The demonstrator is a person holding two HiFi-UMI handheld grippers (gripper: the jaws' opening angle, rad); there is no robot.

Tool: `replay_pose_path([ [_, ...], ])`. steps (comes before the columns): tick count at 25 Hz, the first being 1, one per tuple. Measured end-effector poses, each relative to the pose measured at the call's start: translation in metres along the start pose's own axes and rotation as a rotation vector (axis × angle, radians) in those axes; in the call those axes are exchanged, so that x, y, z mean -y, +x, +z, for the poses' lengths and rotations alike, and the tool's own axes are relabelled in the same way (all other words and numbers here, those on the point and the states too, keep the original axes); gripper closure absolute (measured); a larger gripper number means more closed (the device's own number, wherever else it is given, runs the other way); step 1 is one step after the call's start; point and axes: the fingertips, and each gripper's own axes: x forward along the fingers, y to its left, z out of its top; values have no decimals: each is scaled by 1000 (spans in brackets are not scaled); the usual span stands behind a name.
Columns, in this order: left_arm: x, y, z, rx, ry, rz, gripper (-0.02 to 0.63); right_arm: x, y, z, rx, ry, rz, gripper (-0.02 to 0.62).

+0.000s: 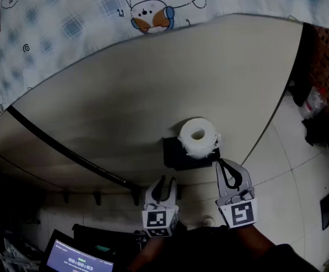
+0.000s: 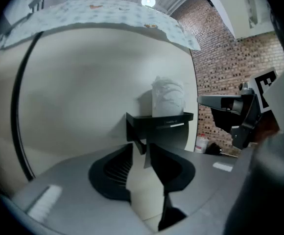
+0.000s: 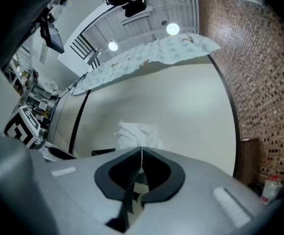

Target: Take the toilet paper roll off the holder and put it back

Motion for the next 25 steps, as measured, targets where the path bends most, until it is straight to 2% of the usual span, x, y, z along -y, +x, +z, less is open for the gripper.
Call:
replay_pose_path([
  [1,1,2,-3,-17,7,-8,444,0,0,0,-3,3,-6,594],
  [6,5,17,-16,-73,13,-72,399,1,3,4,6,19,-24,594],
  [8,9,26,-20,-91,9,-114,354,2,5,5,6,27,-23,571],
  [10,15,34,-23,-95,-8,-160,334,0,7,4,2,32,-15,470],
  [13,22,42,-25,-91,-31,-210,334,-7,14,4,-4,32,7,416],
  [16,25,46,-24,-91,-25,-226,334,-11,23,3,-19,19,18,373],
  [20,26,48,-22,-93,-25,-238,334,-16,46,-2,-60,5,43,192],
  [21,26,48,-22,-92,-29,-242,334,-18,53,-1,-62,4,56,165],
  [25,26,49,-20,-87,-21,-248,334,-22,75,3,-73,1,77,130],
])
